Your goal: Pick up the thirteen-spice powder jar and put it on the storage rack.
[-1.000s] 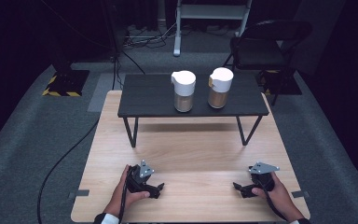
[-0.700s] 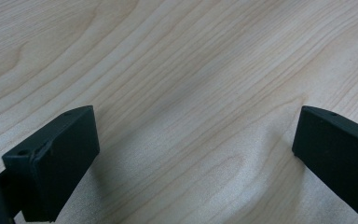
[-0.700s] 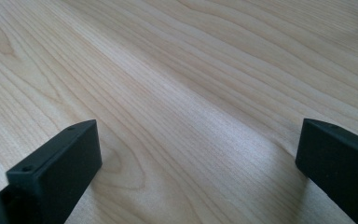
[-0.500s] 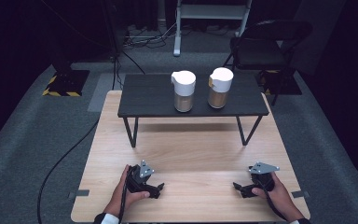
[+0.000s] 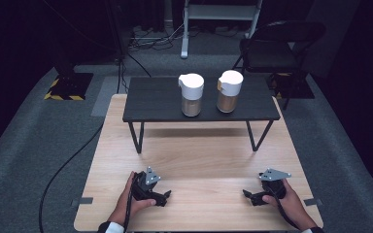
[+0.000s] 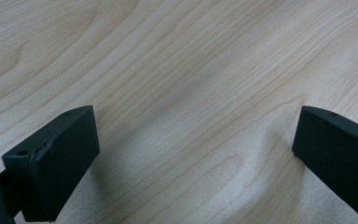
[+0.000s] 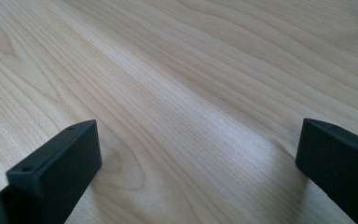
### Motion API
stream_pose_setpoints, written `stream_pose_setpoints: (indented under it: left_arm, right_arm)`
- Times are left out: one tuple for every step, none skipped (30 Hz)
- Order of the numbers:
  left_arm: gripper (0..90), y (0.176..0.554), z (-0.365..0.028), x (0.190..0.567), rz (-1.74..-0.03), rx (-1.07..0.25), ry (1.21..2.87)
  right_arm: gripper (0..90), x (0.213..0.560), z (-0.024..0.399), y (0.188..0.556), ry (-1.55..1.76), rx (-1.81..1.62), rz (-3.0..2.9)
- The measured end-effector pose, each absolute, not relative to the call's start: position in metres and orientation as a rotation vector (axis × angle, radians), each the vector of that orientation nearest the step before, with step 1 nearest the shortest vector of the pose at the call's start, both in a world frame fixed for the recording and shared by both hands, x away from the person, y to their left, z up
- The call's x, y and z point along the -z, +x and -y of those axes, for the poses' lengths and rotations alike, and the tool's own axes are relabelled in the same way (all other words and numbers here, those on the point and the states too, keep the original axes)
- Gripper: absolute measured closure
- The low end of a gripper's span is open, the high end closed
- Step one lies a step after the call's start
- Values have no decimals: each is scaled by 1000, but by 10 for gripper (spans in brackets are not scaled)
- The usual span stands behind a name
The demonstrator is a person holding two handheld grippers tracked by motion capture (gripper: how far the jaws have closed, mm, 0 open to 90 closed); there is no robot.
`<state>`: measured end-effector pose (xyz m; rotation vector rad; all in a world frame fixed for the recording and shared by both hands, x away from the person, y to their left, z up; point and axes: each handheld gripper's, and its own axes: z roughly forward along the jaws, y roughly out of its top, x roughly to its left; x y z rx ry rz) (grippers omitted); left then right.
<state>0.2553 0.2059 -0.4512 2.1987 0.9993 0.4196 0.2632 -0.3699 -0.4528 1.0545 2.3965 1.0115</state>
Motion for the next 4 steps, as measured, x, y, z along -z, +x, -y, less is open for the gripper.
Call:
stream_pose_setpoints:
  left_arm:
    - [3, 255, -206, 451, -999, -420, 2199]
    - [4, 255, -206, 451, -999, -419, 2198]
    - [4, 255, -206, 451, -999, -419, 2198]
    - [4, 255, -206, 451, -999, -419, 2198]
  right_arm:
    - [0, 453, 370, 263, 1055, -1012, -2397]
    - [0, 453, 370, 263, 1055, -1012, -2396]
    - [0, 453, 370, 263, 1054, -1011, -2397]
    - [0, 453, 370, 263, 1054, -1011, -2397]
